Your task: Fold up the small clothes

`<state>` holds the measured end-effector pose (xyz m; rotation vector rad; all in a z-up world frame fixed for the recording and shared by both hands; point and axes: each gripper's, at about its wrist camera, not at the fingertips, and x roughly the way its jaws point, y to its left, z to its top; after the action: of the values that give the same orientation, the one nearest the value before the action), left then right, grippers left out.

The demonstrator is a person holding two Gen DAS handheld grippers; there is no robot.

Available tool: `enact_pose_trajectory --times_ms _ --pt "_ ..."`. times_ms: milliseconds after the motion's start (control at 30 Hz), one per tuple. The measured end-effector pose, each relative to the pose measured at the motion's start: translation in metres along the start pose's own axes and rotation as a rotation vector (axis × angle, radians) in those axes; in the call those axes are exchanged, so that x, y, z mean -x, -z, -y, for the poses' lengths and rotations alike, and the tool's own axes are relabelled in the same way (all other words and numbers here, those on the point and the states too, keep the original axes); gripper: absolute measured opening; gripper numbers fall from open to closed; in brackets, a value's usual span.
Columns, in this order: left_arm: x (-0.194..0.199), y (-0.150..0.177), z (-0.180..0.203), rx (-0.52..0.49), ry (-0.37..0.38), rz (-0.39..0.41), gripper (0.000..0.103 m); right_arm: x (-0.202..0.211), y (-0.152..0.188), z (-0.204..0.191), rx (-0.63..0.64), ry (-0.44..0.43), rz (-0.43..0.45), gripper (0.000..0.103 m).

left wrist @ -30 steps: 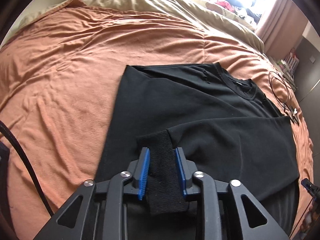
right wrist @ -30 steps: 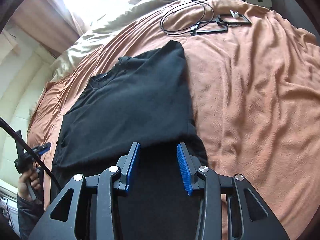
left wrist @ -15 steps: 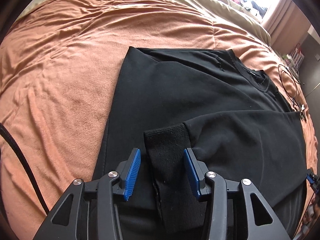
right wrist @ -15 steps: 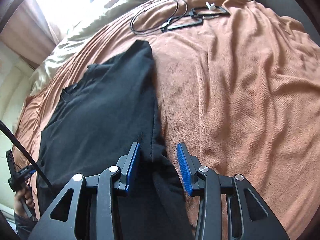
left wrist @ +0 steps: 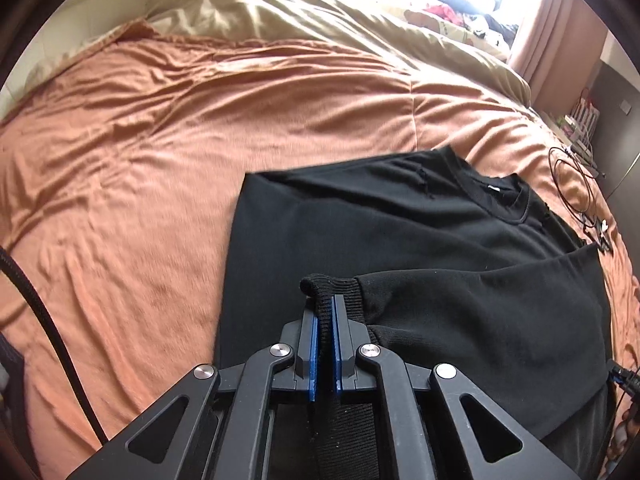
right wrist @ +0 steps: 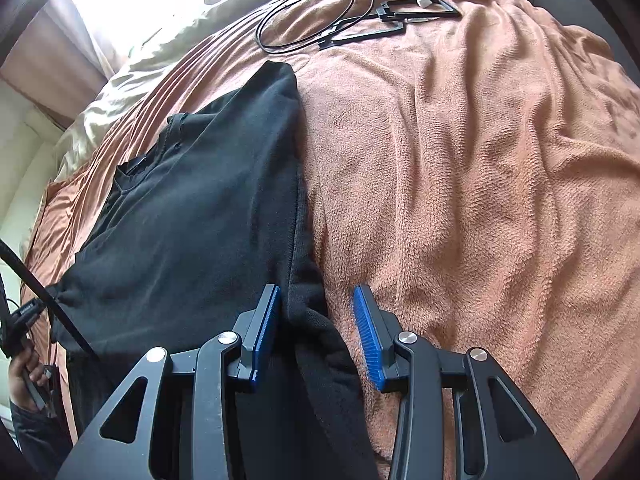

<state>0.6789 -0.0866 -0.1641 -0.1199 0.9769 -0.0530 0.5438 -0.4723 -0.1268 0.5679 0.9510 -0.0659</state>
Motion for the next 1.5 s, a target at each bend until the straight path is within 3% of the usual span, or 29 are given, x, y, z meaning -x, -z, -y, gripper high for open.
enact_pose_trajectory --times_ms 267,500,600,733,867,967,1000,1033,1100,1300,1500 --pt "-0.02 -0.003 -0.002 -0.027 -0.086 -0.027 0.006 0.004 0.004 -0.004 0.003 0.02 -0.007 0.036" --pt "-0.04 0.012 -0.009 0.008 -0.057 -0.146 0.008 0.014 0.005 -0.002 -0.026 0.002 0.01 0.036" --pt "-0.025 0.02 -0.008 0.003 -0.054 -0.138 0.017 0.02 0.005 -0.004 -0.018 -0.013 0.036 0.036" --pt "-0.01 0.035 -0.006 0.002 -0.031 -0.139 0.046 0.021 0.007 -0.005 -0.018 -0.024 0.043 0.036" --pt "-0.009 0.05 -0.004 -0.015 -0.038 -0.166 0.046 0.018 0.01 -0.007 -0.008 -0.014 0.036 0.036" --pt "-0.012 0.059 -0.008 0.003 -0.02 -0.2 0.046 0.018 0.011 -0.01 -0.003 -0.012 0.029 0.036" --pt "-0.013 0.06 -0.008 0.005 -0.013 -0.204 0.037 0.017 0.009 -0.011 -0.001 -0.01 0.026 0.036" --pt "-0.014 0.062 -0.008 0.003 -0.01 -0.21 0.018 0.016 0.01 -0.011 -0.001 -0.007 0.025 0.036" --pt "-0.012 0.065 -0.007 -0.006 -0.005 -0.211 0.007 0.016 0.009 -0.012 -0.002 -0.002 0.024 0.036" --pt "0.005 0.062 -0.015 -0.025 -0.022 -0.183 0.005 0.019 0.01 -0.016 0.015 0.013 0.038 0.036" --pt "-0.01 0.068 -0.015 -0.052 -0.043 -0.211 0.006 0.0 0.011 -0.018 0.038 0.07 -0.011 0.036"
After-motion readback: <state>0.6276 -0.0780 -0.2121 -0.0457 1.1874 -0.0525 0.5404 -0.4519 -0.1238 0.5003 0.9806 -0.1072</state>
